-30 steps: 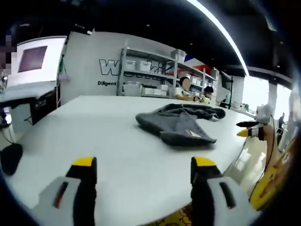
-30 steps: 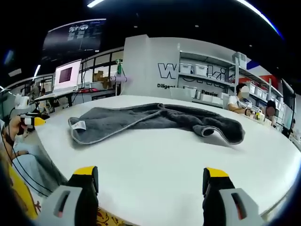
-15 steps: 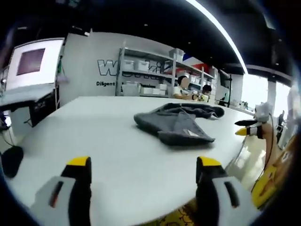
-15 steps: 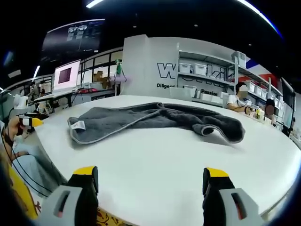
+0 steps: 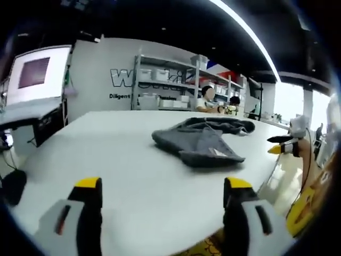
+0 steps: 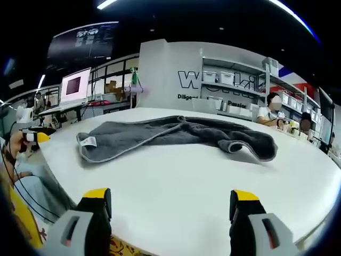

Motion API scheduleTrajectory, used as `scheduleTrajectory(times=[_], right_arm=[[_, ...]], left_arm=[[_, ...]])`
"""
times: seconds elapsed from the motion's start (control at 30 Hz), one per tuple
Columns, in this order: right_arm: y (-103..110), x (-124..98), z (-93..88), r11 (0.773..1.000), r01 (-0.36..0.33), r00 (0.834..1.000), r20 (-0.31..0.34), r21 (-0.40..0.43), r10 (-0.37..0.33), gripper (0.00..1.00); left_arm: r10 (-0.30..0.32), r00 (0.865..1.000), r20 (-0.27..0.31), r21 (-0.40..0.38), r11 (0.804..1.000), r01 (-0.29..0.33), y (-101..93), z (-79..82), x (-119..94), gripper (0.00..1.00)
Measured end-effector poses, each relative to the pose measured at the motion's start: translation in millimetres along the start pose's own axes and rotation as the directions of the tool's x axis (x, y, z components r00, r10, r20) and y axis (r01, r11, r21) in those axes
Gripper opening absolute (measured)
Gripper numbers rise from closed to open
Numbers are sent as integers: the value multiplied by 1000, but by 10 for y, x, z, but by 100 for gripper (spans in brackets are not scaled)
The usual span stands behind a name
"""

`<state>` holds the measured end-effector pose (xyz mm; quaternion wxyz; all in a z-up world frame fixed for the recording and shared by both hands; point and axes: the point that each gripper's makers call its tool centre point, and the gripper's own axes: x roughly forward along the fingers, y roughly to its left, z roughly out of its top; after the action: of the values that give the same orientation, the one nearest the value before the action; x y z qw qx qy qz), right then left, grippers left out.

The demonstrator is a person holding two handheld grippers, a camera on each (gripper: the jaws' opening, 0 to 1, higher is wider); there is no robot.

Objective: Fold the towel on the table until its edges align and the towel forms a compact rectangular stack.

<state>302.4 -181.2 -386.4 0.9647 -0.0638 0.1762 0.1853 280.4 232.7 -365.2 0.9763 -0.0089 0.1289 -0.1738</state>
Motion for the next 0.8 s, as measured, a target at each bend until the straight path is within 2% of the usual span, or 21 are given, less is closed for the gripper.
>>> scheduleTrajectory(times=[0.03,0.1,0.23,0.37,0.47,0.57,0.63,0.67,0.73,0.8], right_arm=[[-1,0,-1,1000,0,1000,0,0,0,96],[-5,-1,-2,1000,0,1000,1,2,0,96],[-13,-5,-10,1000,1,1000,3,6,-1,96],[-17,-9,-13,1000,2,1000,3,9,-2,96],[-12,-13,-8,1000,0,1000,6,9,0,96],[-17,-19,-9,1000,-1,1000,5,8,1,96],[-29,-27,-7,1000,1,1000,6,8,-1,96],[-35,-32,-5,1000,2,1000,7,9,-2,96],[-53,-46,-6,1000,6,1000,10,12,-6,96],[-68,-54,-9,1000,10,1000,12,17,-10,96]], left_arm=[[-6,1000,0,-4,1000,6,-6,3,12,99],[-50,999,21,-63,997,52,-33,45,104,98],[-127,991,50,-195,972,134,-87,100,300,94],[-165,985,45,-243,955,171,-177,132,499,89],[-191,981,47,-326,925,196,-242,147,635,83],[-226,971,72,-436,869,234,-294,200,792,77],[-245,967,70,-482,840,248,-304,204,879,72],[-260,964,55,-497,830,252,-314,182,916,69],[-273,961,36,-509,823,253,-305,159,983,66],[-289,957,4,-554,796,243,-264,100,1037,59]])
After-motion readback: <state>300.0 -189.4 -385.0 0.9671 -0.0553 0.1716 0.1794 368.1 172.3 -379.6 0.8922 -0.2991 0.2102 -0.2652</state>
